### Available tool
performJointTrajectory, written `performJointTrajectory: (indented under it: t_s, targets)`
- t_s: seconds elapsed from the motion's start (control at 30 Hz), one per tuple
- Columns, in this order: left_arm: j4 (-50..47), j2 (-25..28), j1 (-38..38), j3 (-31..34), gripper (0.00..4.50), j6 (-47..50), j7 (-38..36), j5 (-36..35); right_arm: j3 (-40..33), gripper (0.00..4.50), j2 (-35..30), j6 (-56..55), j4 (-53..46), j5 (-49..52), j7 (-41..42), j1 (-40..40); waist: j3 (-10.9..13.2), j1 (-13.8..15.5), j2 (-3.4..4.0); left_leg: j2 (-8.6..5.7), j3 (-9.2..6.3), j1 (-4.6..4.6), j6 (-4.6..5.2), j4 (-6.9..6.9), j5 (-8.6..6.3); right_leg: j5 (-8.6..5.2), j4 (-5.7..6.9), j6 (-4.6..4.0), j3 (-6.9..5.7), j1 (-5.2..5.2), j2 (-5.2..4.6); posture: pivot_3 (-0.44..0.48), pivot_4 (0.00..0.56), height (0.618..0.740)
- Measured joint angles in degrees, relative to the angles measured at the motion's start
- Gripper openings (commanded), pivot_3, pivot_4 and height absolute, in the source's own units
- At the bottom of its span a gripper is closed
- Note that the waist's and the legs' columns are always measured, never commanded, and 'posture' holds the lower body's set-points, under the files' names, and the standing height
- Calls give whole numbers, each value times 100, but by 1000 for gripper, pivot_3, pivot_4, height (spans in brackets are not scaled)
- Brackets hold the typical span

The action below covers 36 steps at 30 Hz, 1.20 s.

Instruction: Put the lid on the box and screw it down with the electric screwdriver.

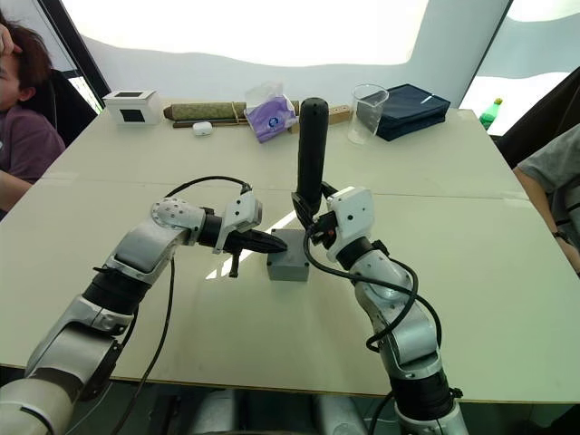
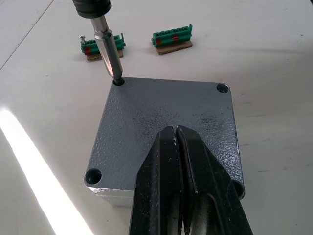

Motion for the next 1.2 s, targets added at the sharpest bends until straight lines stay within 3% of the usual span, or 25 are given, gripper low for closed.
performJointTrajectory:
  t_s: [0.53,0.7,0.87,1.0,1.1,1.2]
  targets:
    - [13,-46,-1,-2,0,-3,0,1,14,2038,-73,217,-149,-72,20,-65,-2,7,0,0,0,-2,1,-2,-1,0,-5,-1,0,-2,-1,0,150,739]
    - [16,-170,-4,15,0,-2,33,-24,-232,2038,-328,2089,-504,292,4,-1180,18,14,17,0,3,-25,0,-2,0,1,-1,-1,4,-33,-3,0,150,739]
    - [43,-217,-8,66,0,-59,29,-129,-1290,2038,-327,4100,-1062,696,-490,-2764,37,49,40,0,1,-84,-1,-7,0,1,-1,-1,-1,-90,-7,0,150,739]
    - [198,-307,-9,288,0,-25,108,-260,-2008,2038,-390,5624,-1527,1122,-461,-3476,42,20,50,0,7,-121,-1,-6,1,2,9,0,3,-135,-10,0,150,739]
    - [442,-952,-262,1007,0,432,832,-787,-2620,2038,-1212,6857,-1383,1536,-196,-3656,67,94,39,-2,3,-138,-2,9,1,2,10,0,-8,-138,-17,0,150,739]
    - [328,-697,-783,1380,0,948,686,-1228,-3224,2038,-2287,6934,-1139,2185,187,-3262,79,141,49,-13,6,-166,2,0,-1,3,-8,4,2,-162,-17,0,150,739]
